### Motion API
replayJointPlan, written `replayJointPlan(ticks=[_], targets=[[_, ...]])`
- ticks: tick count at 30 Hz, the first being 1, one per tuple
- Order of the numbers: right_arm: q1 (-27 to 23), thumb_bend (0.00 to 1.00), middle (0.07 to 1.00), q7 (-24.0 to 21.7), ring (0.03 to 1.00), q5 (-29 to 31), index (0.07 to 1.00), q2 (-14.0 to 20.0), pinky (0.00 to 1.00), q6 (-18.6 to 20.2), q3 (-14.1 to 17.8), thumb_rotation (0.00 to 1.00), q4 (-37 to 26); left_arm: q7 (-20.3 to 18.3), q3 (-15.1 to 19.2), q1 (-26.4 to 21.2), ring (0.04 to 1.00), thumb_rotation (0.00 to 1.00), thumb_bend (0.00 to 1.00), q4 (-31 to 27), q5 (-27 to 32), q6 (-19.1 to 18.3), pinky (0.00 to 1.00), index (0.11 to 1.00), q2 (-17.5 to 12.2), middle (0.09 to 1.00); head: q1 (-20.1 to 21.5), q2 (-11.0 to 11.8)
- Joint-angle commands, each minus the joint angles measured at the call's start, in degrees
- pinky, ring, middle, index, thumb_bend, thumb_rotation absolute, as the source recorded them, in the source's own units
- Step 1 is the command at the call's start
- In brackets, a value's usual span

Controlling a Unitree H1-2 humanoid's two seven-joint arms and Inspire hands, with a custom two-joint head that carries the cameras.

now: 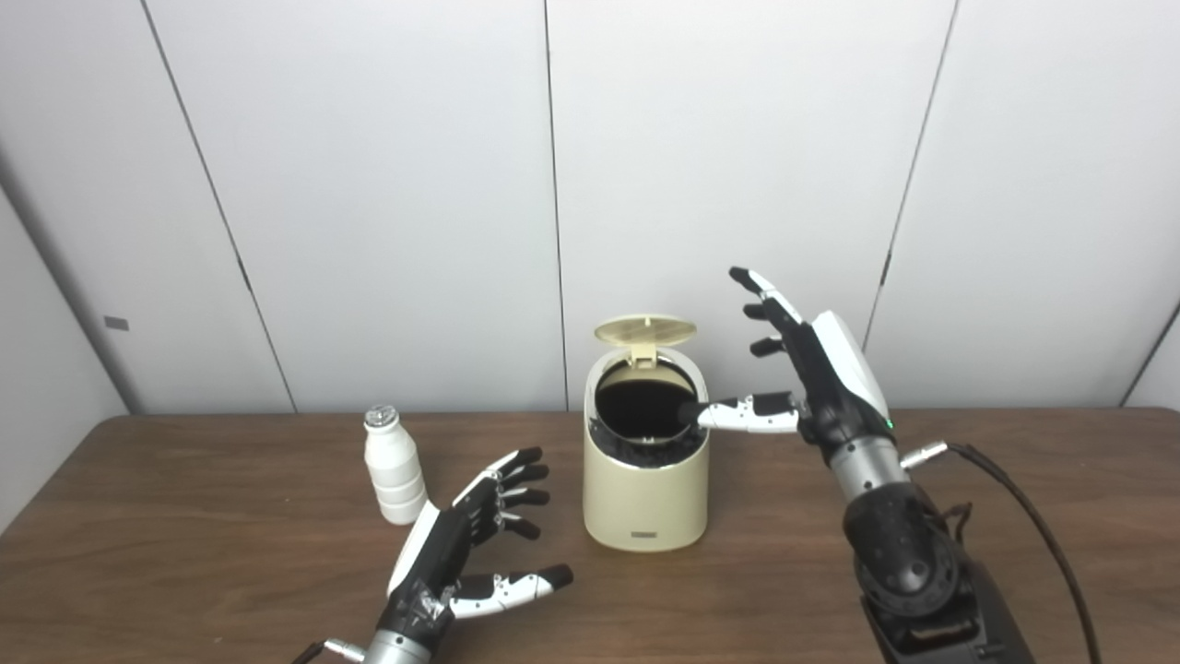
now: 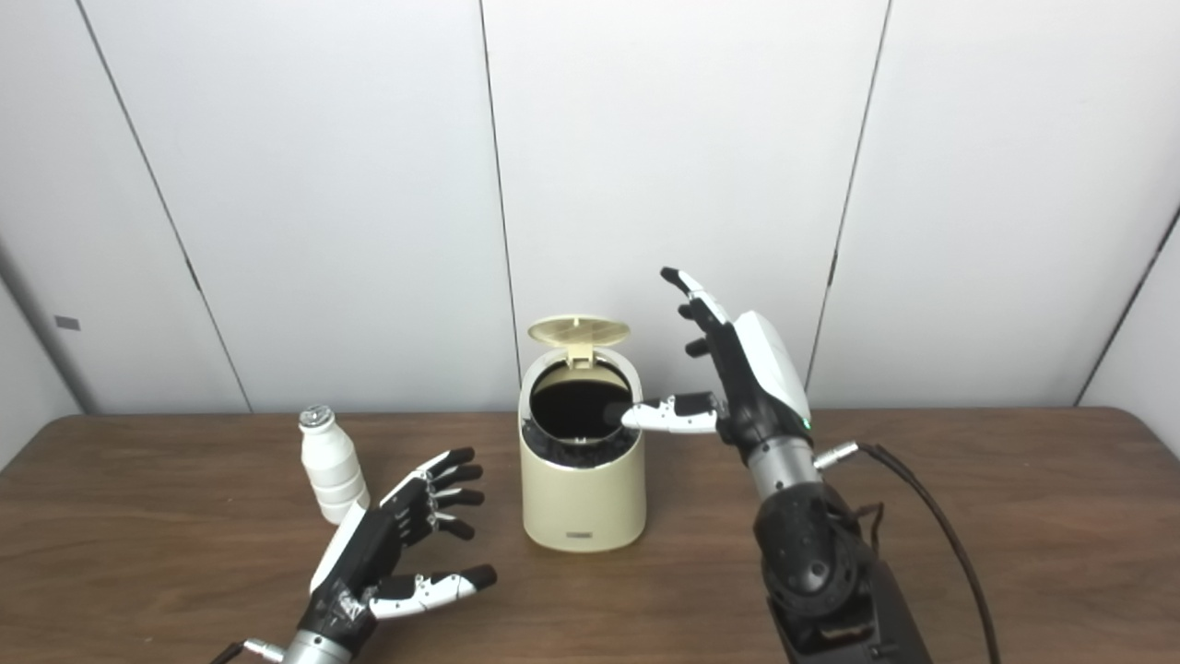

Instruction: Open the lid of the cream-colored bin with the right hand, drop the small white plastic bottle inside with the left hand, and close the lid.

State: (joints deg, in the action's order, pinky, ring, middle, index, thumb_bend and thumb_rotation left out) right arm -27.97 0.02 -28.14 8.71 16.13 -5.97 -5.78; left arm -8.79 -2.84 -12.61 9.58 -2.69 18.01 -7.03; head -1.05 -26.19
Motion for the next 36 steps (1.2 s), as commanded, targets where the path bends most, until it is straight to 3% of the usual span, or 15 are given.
replayJointPlan(ticks=[1,7,11,15,24,29,30,36], targets=[[1.6,0.84,0.914,2.0,0.856,3.4,0.899,-0.6,0.7,-4.9,1.9,0.21,-2.4,0.5,0.0,-1.6,0.757,0.08,0.75,-1.6,0.1,1.2,0.6,0.889,-0.1,0.843,0.0,-0.1],[9.6,0.8,0.898,2.8,0.832,7.0,0.898,-0.3,0.71,-10.2,2.8,0.21,-2.8,0.3,0.0,-1.5,0.756,0.07,0.75,-2.2,0.2,0.8,0.6,0.888,-0.2,0.842,-0.1,-0.5],[14.4,0.79,0.885,4.9,0.815,10.2,0.889,-0.8,0.69,-18.3,3.4,0.24,0.2,0.1,0.0,-1.3,0.756,0.09,0.75,-2.8,0.2,0.4,0.6,0.888,-0.4,0.843,0.2,-0.6],[16.1,0.79,0.885,5.8,0.813,12.0,0.888,-1.4,0.7,-23.3,3.8,0.24,2.8,0.0,0.0,-1.0,0.756,0.08,0.75,-3.3,0.3,0.1,0.6,0.889,-0.5,0.844,0.2,-0.8],[17.3,0.84,0.899,5.5,0.851,15.6,0.882,-3.6,0.75,-24.9,4.9,0.18,4.1,-0.1,0.2,-0.1,0.746,0.07,0.74,-4.9,0.4,-0.7,0.6,0.879,-0.8,0.841,-0.5,-1.3],[18.0,0.83,0.91,5.2,0.864,16.6,0.892,-3.6,0.77,-25.5,4.9,0.17,4.2,0.2,0.8,0.4,0.682,0.01,0.7,-6.1,1.0,0.2,0.57,0.778,-1.0,0.744,-3.2,-0.9],[18.1,0.83,0.915,5.2,0.867,16.6,0.897,-3.5,0.77,-25.4,5.0,0.17,4.1,0.3,1.0,0.7,0.672,0.0,0.7,-6.9,1.1,-0.2,0.57,0.765,-1.1,0.731,-5.5,-0.5],[18.4,0.81,0.917,5.0,0.867,17.5,0.905,-2.5,0.77,-26.3,6.0,0.14,4.3,1.6,3.3,3.4,0.698,0.0,0.68,-11.3,0.0,-1.1,0.56,0.796,-2.2,0.763,-10.6,0.5]])
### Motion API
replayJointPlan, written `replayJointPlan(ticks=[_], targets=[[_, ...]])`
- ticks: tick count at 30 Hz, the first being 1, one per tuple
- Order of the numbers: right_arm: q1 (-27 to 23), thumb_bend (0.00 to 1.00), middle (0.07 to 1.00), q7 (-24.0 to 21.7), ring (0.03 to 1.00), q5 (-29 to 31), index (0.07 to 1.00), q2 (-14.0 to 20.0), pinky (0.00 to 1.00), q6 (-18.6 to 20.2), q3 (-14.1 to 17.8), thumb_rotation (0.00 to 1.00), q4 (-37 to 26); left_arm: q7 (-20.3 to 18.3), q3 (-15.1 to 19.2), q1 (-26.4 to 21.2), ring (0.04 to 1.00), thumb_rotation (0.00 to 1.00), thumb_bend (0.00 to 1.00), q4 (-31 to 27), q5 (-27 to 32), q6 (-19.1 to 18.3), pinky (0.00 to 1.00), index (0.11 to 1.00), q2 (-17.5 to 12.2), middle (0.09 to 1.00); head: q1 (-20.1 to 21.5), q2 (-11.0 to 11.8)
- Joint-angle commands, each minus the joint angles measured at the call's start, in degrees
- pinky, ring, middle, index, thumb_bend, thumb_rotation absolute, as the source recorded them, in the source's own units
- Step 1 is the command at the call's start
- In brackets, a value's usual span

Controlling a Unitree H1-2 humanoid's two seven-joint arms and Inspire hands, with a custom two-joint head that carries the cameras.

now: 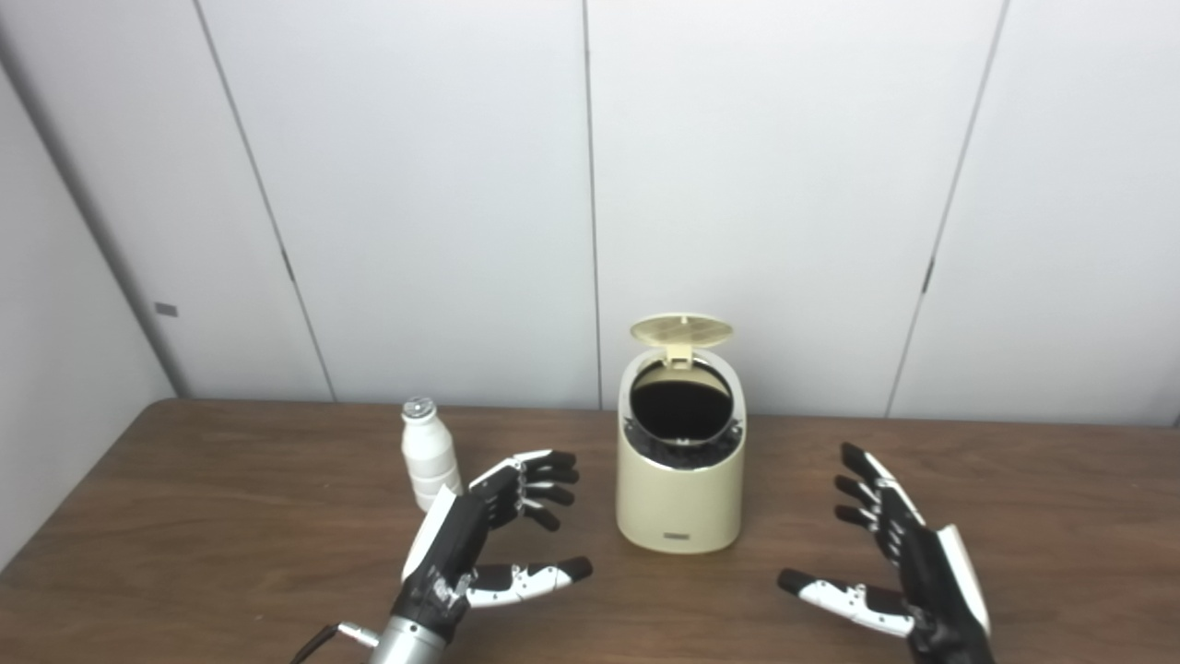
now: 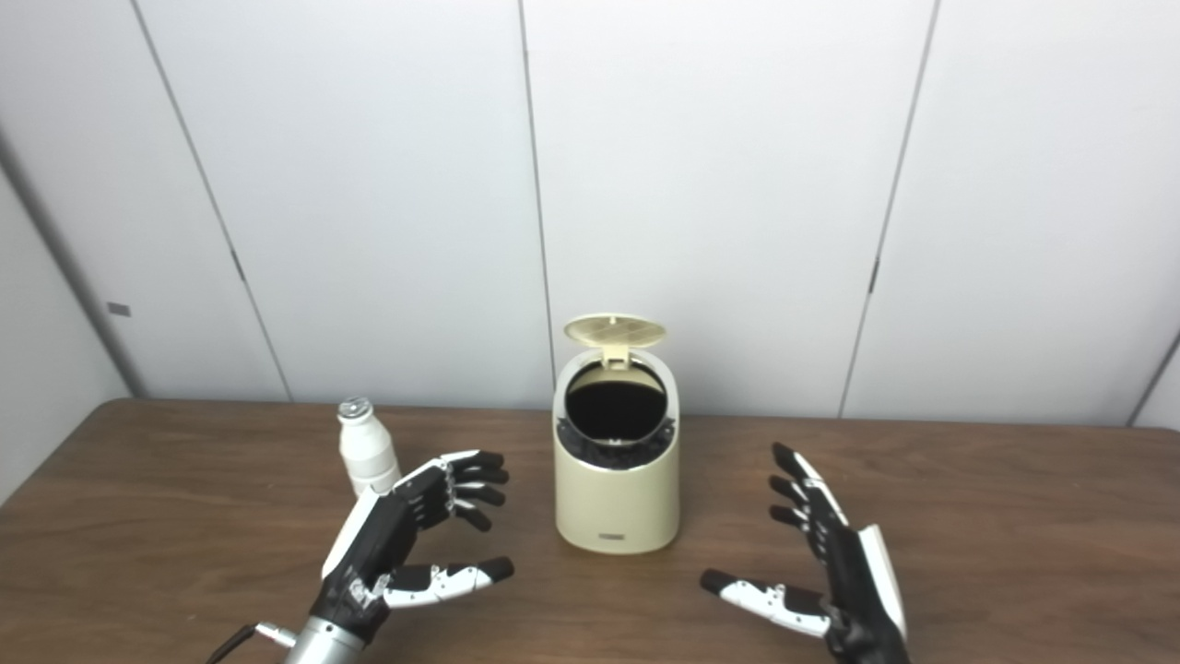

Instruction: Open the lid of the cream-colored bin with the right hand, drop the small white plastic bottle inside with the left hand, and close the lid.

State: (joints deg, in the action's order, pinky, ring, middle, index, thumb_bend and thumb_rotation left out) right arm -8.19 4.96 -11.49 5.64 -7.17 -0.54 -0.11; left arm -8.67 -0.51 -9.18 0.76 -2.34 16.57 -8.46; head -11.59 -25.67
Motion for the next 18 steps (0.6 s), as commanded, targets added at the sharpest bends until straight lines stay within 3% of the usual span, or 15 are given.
replayJointPlan(ticks=[1,4,9,15,18], targets=[[-1.4,0.81,0.915,-0.1,0.866,1.2,0.906,0.8,0.77,-3.2,0.8,0.13,-1.4,2.4,1.7,0.6,0.708,0.0,0.69,-3.2,-1.0,0.1,0.57,0.803,-0.6,0.769,-0.9,0.1],[-1.6,0.8,0.921,-0.5,0.871,2.1,0.909,1.6,0.78,-3.4,1.4,0.1,-1.1,6.2,4.3,2.4,0.714,0.02,0.7,-5.0,-4.4,0.1,0.57,0.807,0.2,0.773,-3.3,0.4],[-1.5,0.77,0.92,-1.5,0.866,2.7,0.91,2.3,0.79,-1.3,1.8,0.05,-3.2,15.0,8.8,3.8,0.717,0.05,0.71,-5.9,-9.4,0.3,0.59,0.788,4.1,0.765,-6.9,1.2],[-1.2,0.75,0.924,-2.6,0.867,4.1,0.908,1.9,0.78,2.5,2.2,0.01,-6.4,23.6,11.3,2.6,0.668,0.0,0.68,-4.1,-15.6,1.3,0.55,0.762,6.7,0.739,-9.5,2.0],[-1.2,0.74,0.925,-2.9,0.865,4.3,0.907,1.8,0.78,3.6,2.1,0.0,-7.6,26.3,11.6,1.7,0.636,0.05,0.7,-3.8,-18.9,-0.4,0.52,0.746,7.1,0.713,-10.0,2.1]])
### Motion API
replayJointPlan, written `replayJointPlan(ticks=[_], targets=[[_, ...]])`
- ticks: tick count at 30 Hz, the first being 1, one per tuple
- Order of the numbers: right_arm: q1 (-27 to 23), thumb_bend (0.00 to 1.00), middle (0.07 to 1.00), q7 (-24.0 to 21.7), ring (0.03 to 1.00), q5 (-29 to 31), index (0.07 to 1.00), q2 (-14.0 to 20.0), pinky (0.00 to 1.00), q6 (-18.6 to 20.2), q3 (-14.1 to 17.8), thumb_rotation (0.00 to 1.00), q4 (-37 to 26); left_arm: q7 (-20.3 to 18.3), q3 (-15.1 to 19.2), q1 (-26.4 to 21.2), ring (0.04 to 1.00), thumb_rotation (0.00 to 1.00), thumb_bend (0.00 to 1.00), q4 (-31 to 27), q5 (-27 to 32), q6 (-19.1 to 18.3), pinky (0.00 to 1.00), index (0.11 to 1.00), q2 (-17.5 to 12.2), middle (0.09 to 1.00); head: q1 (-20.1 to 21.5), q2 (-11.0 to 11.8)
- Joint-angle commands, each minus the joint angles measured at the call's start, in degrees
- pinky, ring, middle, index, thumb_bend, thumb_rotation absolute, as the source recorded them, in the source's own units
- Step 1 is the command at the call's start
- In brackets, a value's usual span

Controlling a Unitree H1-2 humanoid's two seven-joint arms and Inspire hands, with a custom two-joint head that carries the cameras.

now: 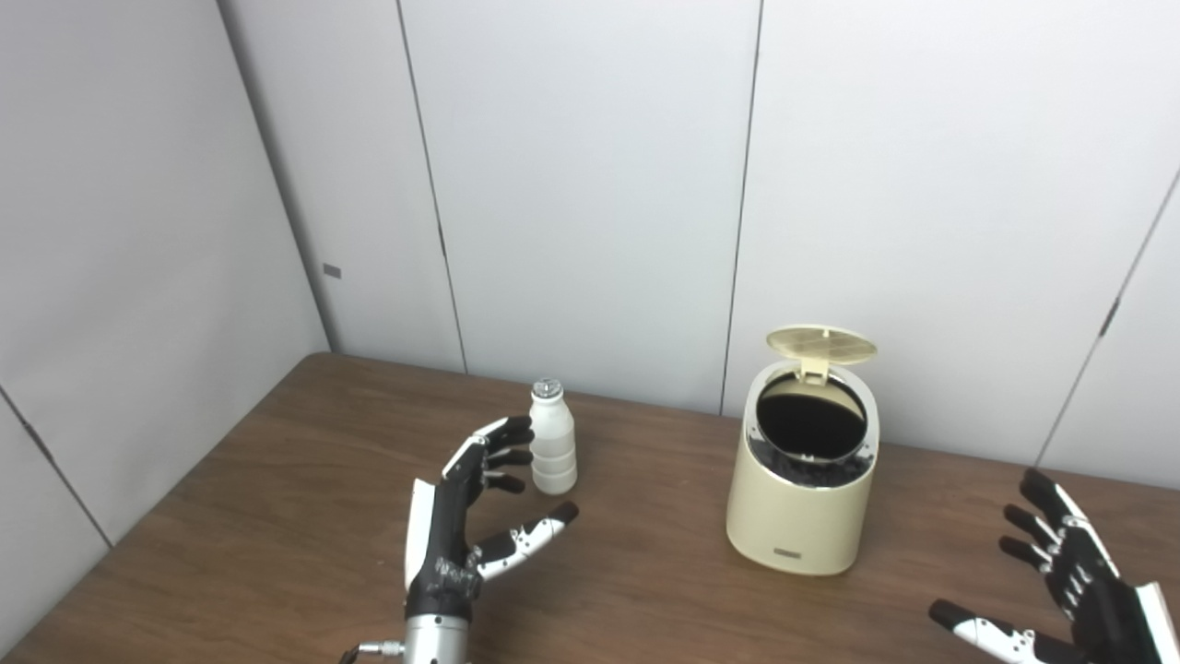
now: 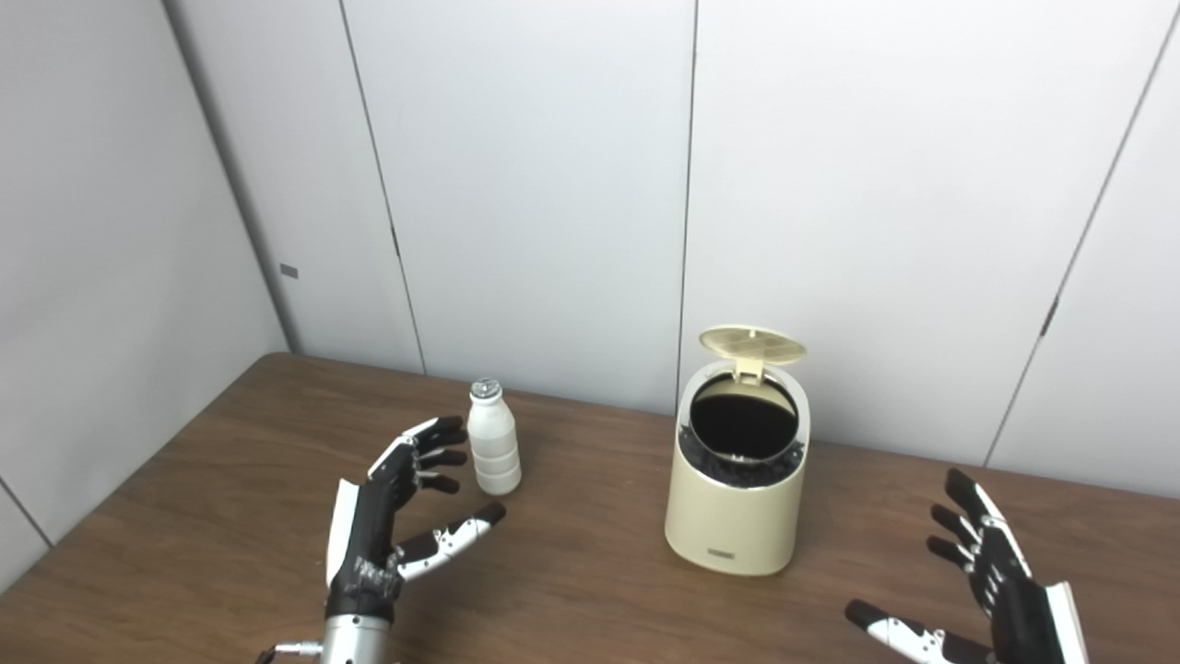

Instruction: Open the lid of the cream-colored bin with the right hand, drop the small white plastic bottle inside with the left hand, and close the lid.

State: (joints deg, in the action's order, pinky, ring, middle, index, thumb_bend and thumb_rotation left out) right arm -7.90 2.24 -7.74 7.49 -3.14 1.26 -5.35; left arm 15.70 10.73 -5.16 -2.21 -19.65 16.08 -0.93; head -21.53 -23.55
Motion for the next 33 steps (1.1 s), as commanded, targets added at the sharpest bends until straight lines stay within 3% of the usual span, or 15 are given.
replayJointPlan(ticks=[1,8,13,17,26,33], targets=[[-1.5,0.73,0.93,-0.3,0.87,0.6,0.908,-0.1,0.78,-0.2,0.3,0.0,-2.6,2.5,0.4,-2.5,0.628,0.06,0.7,-0.8,-2.1,-0.3,0.51,0.742,-0.4,0.704,-0.1,0.0],[-1.5,0.71,0.935,-0.4,0.877,0.7,0.911,-0.5,0.79,1.1,0.3,0.0,-4.5,6.3,0.3,-5.1,0.647,0.06,0.72,1.7,-4.4,-1.6,0.53,0.74,-0.9,0.722,0.0,-0.1],[-1.4,0.69,0.939,-0.6,0.884,0.5,0.917,-0.7,0.8,2.9,0.1,0.0,-6.3,6.7,-0.3,-6.6,0.775,0.07,0.72,4.0,-3.5,-1.1,0.61,0.822,-1.8,0.842,0.1,-0.4],[-1.4,0.7,0.93,-0.4,0.871,-0.3,0.914,-0.7,0.77,3.4,0.0,0.0,-6.9,6.7,-0.8,-7.5,0.842,0.12,0.71,5.3,-4.2,-2.8,0.68,0.888,-2.7,0.9,0.1,-0.4],[-1.2,0.69,0.932,-0.7,0.877,-0.1,0.916,-0.8,0.78,5.1,-0.1,0.0,-8.7,7.9,-1.7,-10.6,0.858,0.1,0.74,12.7,-4.6,-4.1,0.82,0.911,-5.4,0.887,0.7,-0.6],[-1.0,0.67,0.938,-0.8,0.875,-0.7,0.919,-0.8,0.77,6.1,-0.4,0.0,-10.1,8.4,-2.7,-11.9,0.844,0.12,0.74,16.7,-4.4,-4.0,0.82,0.909,-6.8,0.882,1.0,-0.9]])
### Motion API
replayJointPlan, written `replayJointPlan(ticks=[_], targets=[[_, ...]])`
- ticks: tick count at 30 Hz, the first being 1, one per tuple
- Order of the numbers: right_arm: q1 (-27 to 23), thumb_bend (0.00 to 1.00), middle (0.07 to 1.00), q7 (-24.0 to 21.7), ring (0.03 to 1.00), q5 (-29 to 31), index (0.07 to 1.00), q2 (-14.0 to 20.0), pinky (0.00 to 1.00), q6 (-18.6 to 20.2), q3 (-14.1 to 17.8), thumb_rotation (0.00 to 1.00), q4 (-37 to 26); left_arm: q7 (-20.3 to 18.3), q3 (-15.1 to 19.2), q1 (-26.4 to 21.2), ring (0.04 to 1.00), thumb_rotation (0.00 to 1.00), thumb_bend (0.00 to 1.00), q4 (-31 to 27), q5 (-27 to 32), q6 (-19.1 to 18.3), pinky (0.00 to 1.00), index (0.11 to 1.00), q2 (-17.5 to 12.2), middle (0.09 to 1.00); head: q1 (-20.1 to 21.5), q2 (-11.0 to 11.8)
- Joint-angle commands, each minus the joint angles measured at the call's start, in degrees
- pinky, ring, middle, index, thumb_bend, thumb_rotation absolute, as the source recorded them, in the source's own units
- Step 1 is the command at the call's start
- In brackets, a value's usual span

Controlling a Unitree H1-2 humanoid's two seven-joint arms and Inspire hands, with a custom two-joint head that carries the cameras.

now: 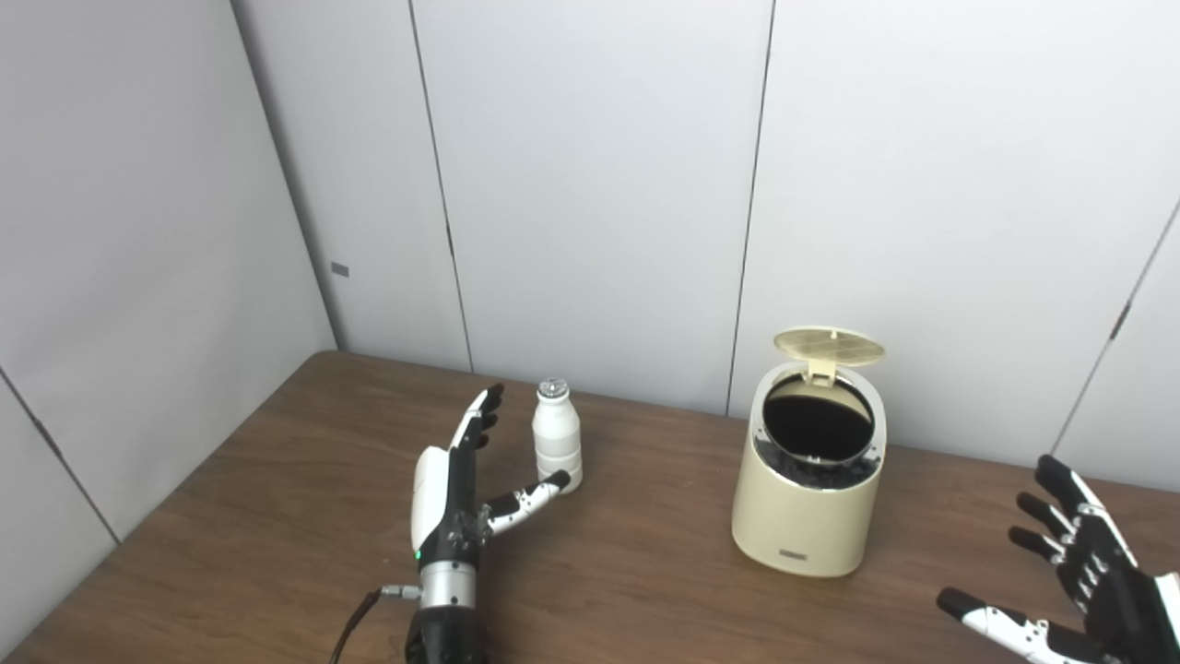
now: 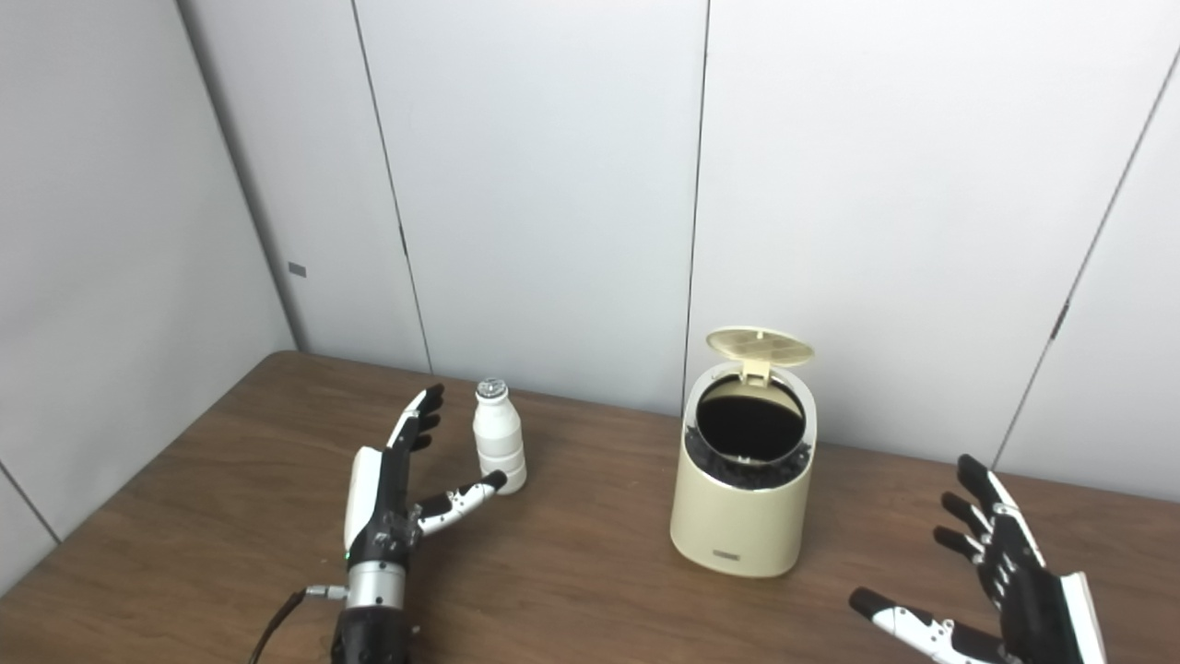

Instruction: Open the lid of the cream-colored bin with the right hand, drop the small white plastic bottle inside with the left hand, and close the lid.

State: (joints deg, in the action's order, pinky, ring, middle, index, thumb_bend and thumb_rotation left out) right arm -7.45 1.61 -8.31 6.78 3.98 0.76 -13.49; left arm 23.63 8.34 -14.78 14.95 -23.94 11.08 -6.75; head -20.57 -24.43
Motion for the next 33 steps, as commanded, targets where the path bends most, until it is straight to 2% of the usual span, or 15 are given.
replayJointPlan(ticks=[1,11,20,25,33], targets=[[-1.4,0.67,0.938,-0.1,0.874,0.0,0.919,-0.1,0.77,-1.0,0.1,0.0,-2.1,0.1,-0.4,-2.4,0.845,0.12,0.74,-0.4,0.6,0.7,0.82,0.909,-0.9,0.882,0.0,-0.1],[-1.0,0.68,0.927,0.1,0.867,-0.8,0.916,-0.7,0.77,0.0,-0.2,0.0,-3.8,-0.3,-0.8,-3.8,0.803,0.13,0.76,2.8,3.1,-0.6,0.76,0.871,-0.8,0.84,0.7,-0.5],[-1.0,0.68,0.938,-0.1,0.884,-0.7,0.918,-1.1,0.81,0.5,-0.2,0.0,-4.0,-1.5,-1.2,-5.2,0.777,0.1,0.74,6.7,7.1,1.7,0.68,0.848,-0.9,0.827,1.6,-0.8],[-1.0,0.68,0.939,-0.1,0.884,-1.1,0.922,-1.2,0.81,1.2,-0.2,0.0,-4.6,-1.2,-1.7,-6.1,0.76,0.09,0.73,9.2,7.5,2.6,0.62,0.842,-1.0,0.814,2.0,-1.2],[-0.8,0.69,0.932,0.0,0.875,-1.1,0.913,-1.3,0.8,1.5,-0.1,0.0,-4.9,-0.2,-2.3,-6.9,0.757,0.1,0.73,12.6,6.6,2.6,0.61,0.838,-1.1,0.805,2.1,-1.3]])
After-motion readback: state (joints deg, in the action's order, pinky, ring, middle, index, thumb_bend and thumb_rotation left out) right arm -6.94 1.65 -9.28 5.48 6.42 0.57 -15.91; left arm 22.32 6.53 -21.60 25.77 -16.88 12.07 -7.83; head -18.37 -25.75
